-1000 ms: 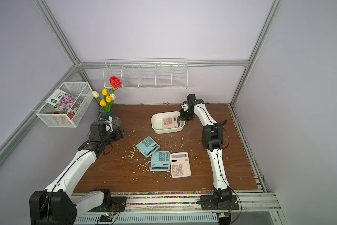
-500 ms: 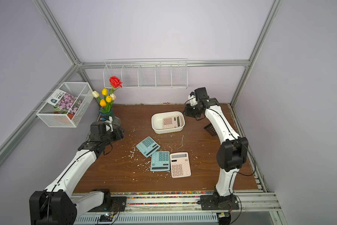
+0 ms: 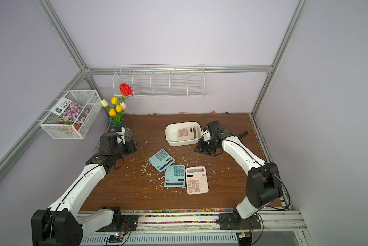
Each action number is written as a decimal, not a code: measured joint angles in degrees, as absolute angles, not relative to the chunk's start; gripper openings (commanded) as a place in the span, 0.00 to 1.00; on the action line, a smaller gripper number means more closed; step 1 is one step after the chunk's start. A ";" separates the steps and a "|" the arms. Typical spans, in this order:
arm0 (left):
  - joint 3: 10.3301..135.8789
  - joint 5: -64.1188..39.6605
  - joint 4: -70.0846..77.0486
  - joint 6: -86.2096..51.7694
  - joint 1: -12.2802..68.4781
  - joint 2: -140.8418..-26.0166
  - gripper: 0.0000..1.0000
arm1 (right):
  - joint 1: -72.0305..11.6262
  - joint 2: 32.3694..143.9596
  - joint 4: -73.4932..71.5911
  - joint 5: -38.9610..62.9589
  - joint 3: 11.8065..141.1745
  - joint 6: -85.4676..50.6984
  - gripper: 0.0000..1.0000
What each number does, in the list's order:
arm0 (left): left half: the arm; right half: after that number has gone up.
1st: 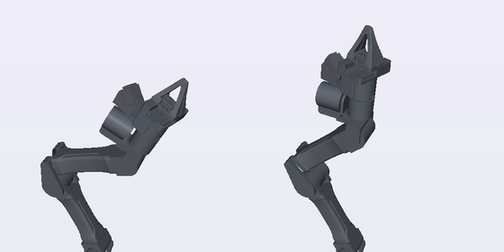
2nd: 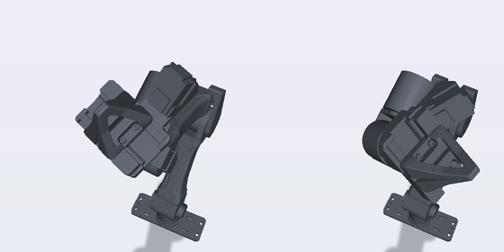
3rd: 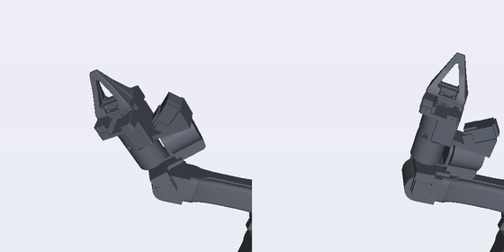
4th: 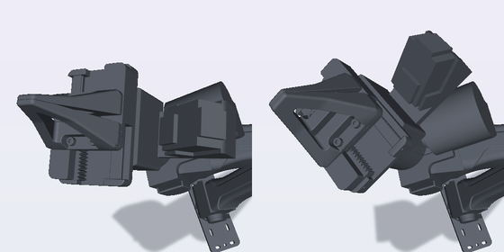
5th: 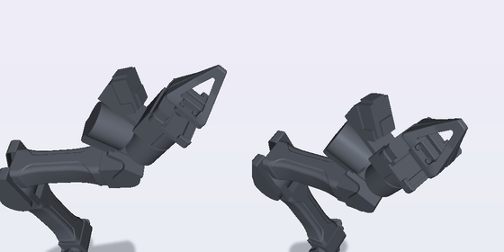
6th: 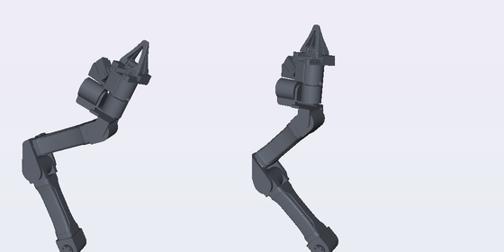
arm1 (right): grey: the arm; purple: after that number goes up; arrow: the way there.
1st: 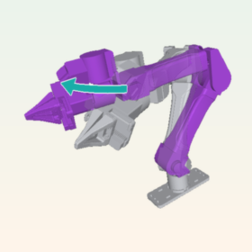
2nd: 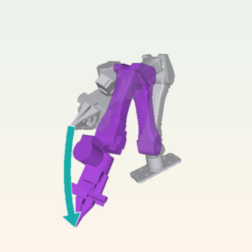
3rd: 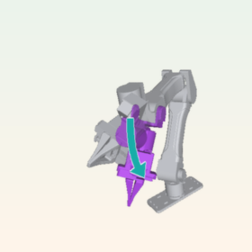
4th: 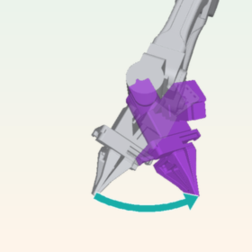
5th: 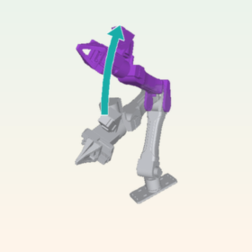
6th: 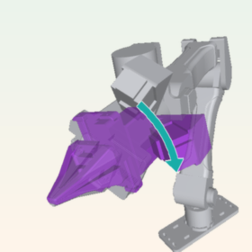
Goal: Put the calculator in the storage box
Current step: Pick up the calculator at the center of the board.
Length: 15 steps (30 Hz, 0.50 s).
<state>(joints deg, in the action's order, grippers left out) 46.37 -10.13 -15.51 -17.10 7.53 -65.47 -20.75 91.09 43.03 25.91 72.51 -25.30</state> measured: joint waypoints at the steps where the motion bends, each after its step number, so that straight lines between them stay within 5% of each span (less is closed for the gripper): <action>1: 46.37 -10.24 -15.51 -17.12 7.55 -65.47 0.66 | -21.08 91.09 43.75 26.13 72.55 -23.27 0.42; 15: 46.37 -10.57 -15.53 -17.15 8.67 -65.47 0.66 | -21.45 90.21 52.60 29.87 74.15 14.24 0.55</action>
